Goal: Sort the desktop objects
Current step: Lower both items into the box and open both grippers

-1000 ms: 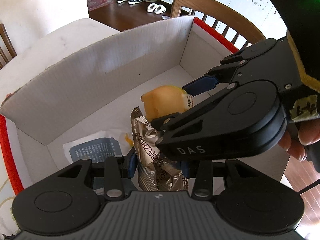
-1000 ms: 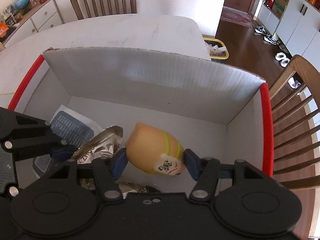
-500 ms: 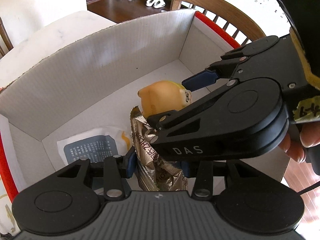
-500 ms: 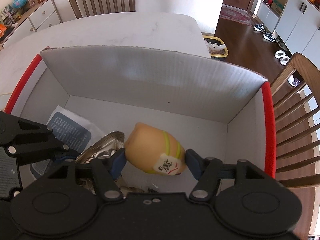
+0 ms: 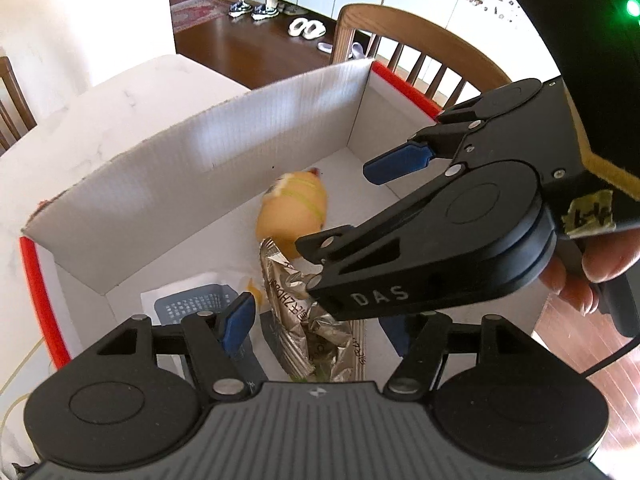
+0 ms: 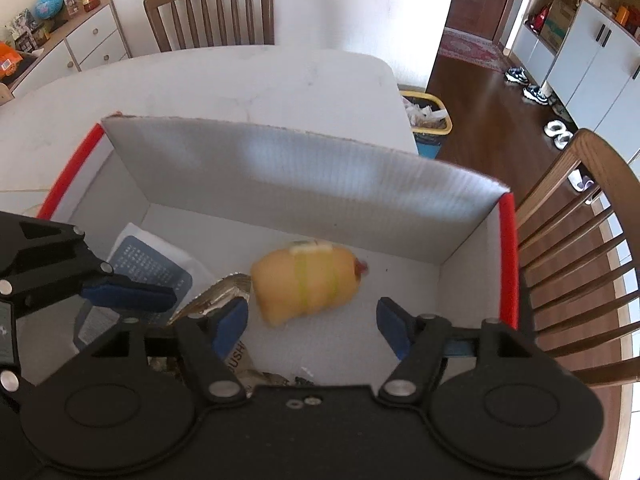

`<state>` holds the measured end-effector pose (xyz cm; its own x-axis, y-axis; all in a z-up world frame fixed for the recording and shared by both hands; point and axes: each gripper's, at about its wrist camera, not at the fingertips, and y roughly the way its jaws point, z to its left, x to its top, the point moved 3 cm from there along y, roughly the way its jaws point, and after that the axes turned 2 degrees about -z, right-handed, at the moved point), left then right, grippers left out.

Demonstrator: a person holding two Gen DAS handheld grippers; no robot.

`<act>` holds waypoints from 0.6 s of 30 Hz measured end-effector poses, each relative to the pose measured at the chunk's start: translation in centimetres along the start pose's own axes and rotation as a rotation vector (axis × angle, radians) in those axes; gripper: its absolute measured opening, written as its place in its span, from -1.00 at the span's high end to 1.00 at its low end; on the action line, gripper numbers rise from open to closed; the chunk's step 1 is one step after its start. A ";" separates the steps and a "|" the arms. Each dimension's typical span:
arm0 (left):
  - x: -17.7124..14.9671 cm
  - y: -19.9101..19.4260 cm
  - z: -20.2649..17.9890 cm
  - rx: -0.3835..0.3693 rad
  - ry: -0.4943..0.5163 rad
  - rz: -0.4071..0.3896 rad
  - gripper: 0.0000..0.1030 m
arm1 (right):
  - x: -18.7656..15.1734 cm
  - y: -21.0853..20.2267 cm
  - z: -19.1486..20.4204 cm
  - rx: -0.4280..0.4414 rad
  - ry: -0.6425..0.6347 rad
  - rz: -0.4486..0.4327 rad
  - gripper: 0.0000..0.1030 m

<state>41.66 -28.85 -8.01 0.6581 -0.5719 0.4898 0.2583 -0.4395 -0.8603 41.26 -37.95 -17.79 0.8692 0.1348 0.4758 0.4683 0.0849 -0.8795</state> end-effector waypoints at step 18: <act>-2.5 -4.7 -4.1 -0.016 0.001 -0.129 -0.30 | -0.9 -6.2 0.5 0.014 0.013 -0.077 -0.39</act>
<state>35.88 -28.16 -4.60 0.6195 -0.5106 0.5962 0.3291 -0.5206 -0.7878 37.53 -38.14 -12.73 0.8329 0.1147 0.5414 0.5312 0.1087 -0.8403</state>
